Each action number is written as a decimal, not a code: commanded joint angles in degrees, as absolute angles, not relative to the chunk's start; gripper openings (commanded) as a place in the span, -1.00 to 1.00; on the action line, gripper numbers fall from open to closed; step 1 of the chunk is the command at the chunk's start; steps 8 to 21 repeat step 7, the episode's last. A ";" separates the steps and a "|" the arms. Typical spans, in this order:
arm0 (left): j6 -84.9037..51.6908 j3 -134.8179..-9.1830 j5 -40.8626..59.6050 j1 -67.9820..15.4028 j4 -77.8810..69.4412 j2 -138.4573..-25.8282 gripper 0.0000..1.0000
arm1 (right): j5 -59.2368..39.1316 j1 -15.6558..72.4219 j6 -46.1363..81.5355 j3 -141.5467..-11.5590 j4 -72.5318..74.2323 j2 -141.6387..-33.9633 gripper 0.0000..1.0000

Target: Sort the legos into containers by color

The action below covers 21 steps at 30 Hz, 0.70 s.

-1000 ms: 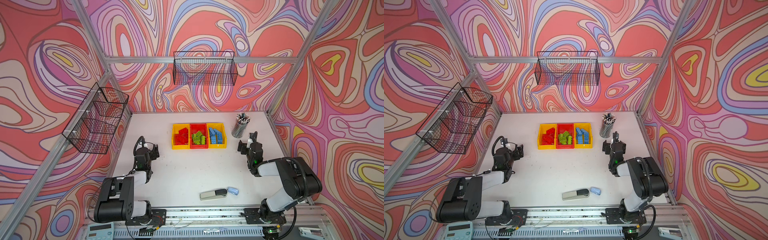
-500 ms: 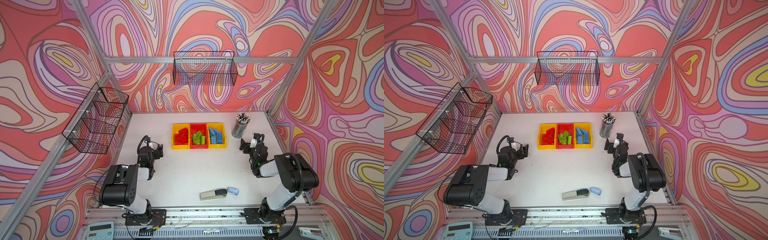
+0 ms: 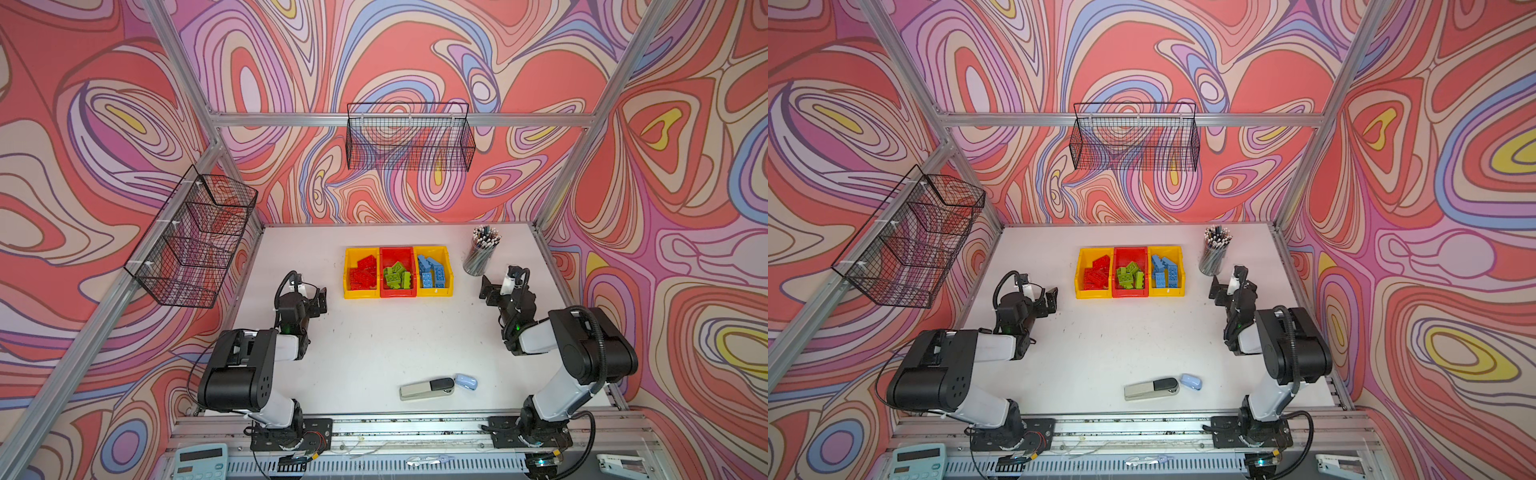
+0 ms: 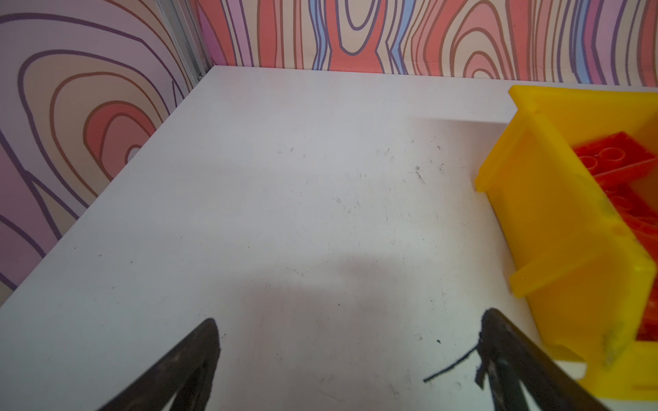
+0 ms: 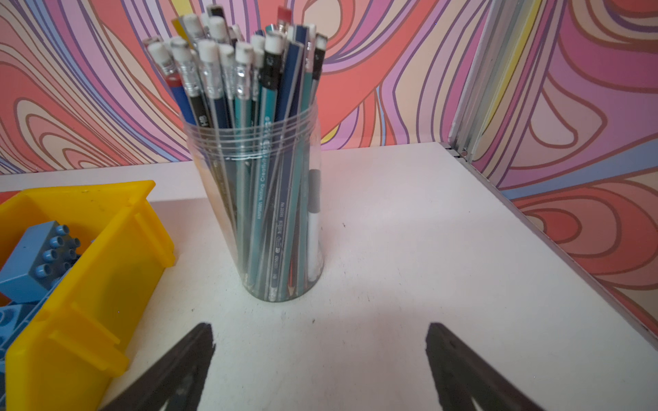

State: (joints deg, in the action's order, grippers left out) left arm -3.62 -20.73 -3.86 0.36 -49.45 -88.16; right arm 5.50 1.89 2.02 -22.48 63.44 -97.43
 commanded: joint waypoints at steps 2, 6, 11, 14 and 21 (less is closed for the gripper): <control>-2.56 -21.07 -3.78 0.09 -51.70 -88.11 1.00 | 6.29 1.72 1.51 -22.68 64.13 -97.91 0.96; -2.57 -21.03 -3.80 0.09 -51.68 -88.07 1.00 | 6.08 1.77 1.50 -22.33 64.59 -97.72 0.96; -2.62 -20.96 -3.76 0.09 -51.75 -88.07 1.00 | 6.08 1.70 1.54 -22.26 64.67 -97.73 0.96; -2.62 -20.96 -3.76 0.09 -51.75 -88.07 1.00 | 6.08 1.70 1.54 -22.26 64.67 -97.73 0.96; -2.62 -20.96 -3.76 0.09 -51.75 -88.07 1.00 | 6.08 1.70 1.54 -22.26 64.67 -97.73 0.96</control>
